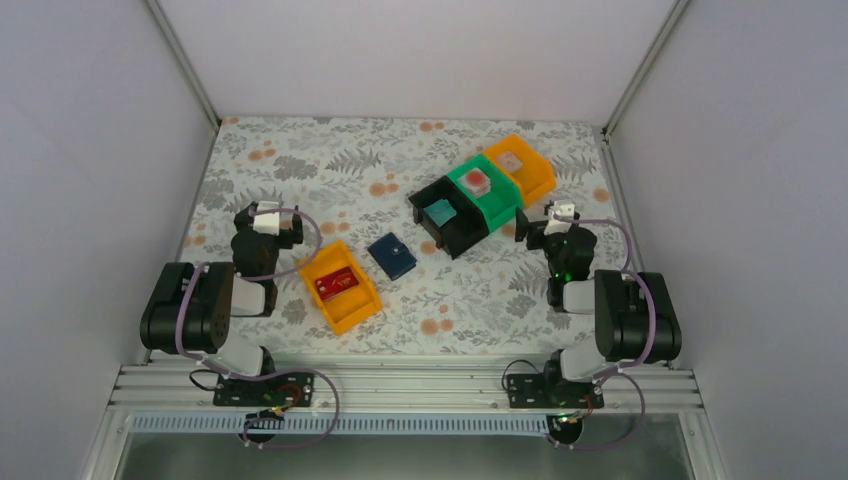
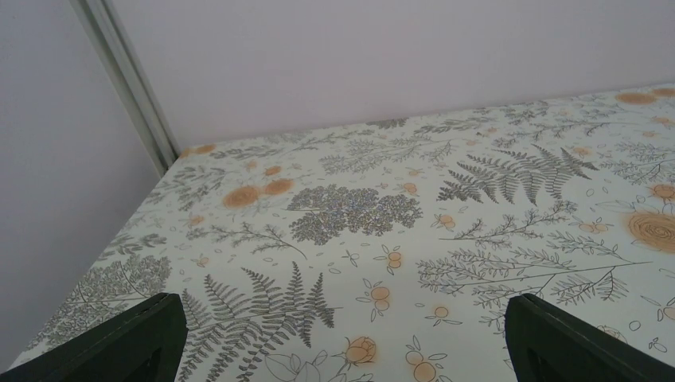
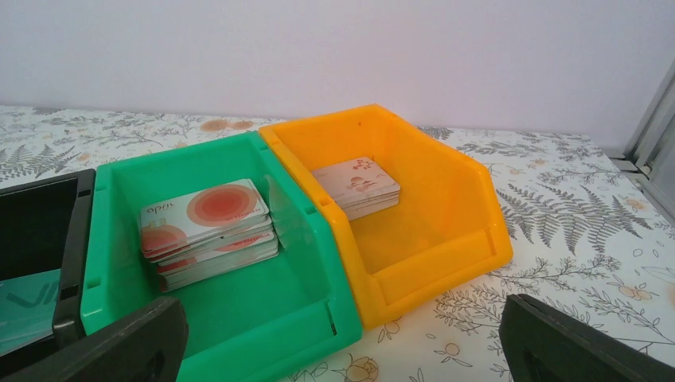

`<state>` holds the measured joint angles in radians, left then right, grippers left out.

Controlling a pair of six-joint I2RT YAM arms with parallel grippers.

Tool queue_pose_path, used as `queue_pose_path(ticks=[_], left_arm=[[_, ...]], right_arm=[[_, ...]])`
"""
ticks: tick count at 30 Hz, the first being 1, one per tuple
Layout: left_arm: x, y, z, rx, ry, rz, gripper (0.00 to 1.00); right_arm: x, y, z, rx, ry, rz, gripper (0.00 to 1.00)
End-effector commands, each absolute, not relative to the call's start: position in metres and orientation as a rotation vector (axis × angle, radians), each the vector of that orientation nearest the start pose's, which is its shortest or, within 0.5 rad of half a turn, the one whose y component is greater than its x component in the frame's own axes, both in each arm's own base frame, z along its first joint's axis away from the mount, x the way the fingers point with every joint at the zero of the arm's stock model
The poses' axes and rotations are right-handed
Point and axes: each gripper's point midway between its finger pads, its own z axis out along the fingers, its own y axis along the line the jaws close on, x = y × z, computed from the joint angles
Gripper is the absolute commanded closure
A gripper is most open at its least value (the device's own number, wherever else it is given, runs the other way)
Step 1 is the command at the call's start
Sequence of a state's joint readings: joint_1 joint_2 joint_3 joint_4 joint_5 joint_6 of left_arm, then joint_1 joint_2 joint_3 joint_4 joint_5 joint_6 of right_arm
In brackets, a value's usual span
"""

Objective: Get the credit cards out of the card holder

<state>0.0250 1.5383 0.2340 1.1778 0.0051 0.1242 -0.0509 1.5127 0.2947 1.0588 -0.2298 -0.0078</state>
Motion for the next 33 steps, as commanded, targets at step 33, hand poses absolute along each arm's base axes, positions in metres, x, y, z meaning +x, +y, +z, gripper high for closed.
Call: queue_pose_path(ticks=[33], left_arm=[[0.468, -0.022, 0.321, 0.428, 1.969, -0.227, 0.0]], right_arm=[[0.366, 0.206, 0.358, -0.375, 1.828, 0.716, 0.01]])
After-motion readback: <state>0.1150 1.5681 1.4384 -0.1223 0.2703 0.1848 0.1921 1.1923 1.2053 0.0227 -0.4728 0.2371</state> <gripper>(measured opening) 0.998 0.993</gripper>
